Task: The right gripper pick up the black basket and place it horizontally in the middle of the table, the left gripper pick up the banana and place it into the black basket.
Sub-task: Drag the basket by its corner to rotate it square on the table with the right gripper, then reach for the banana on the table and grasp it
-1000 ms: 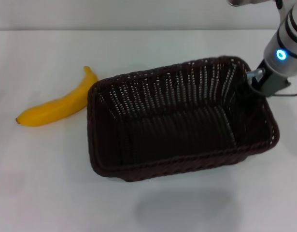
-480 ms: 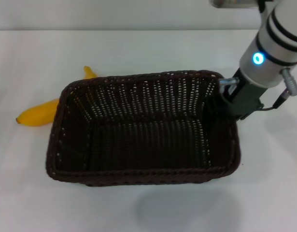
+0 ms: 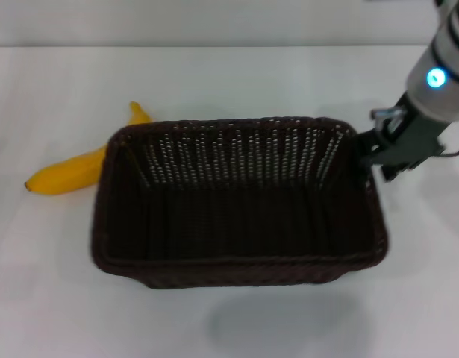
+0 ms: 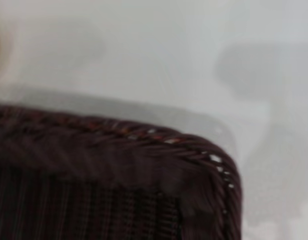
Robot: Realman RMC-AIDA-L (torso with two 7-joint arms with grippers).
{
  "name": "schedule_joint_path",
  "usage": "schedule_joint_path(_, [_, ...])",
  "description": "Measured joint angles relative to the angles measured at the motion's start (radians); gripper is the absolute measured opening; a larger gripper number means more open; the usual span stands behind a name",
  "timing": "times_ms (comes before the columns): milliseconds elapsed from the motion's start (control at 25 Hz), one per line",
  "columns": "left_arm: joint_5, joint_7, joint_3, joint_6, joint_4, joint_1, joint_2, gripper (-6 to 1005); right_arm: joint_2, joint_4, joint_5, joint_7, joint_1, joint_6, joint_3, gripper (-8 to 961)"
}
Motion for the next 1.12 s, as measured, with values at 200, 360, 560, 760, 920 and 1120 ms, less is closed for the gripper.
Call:
schedule_joint_path(200, [0.002, -0.001, 0.000, 0.002, -0.001, 0.002, 0.002, 859, -0.009, -0.117, -0.109, -0.034, -0.033, 0.036, 0.057, 382])
schedule_joint_path(360, [0.011, -0.015, 0.006, 0.012, -0.004, 0.003, 0.007, 856, -0.008, -0.208, -0.161, -0.069, -0.069, 0.045, 0.085, 383])
schedule_joint_path(560, [0.057, -0.091, 0.007, 0.007, 0.021, 0.008, 0.015, 852, -0.003, -0.353, -0.175, -0.102, -0.126, 0.034, 0.096, 384])
schedule_joint_path(760, [0.191, -0.248, 0.009, 0.004, 0.080, 0.002, 0.041, 849, -0.002, -0.546, -0.227, -0.201, -0.280, -0.163, 0.080, 385])
schedule_joint_path(920, [0.290, -0.395, 0.009, -0.026, 0.161, -0.003, 0.056, 846, -0.001, -0.582, -0.222, -0.367, -0.476, -0.532, 0.007, 385])
schedule_joint_path(1120, [0.439, -0.609, 0.009, -0.107, 0.293, -0.022, 0.089, 842, -0.008, -0.549, -0.182, -0.588, -0.719, -1.069, -0.099, 386])
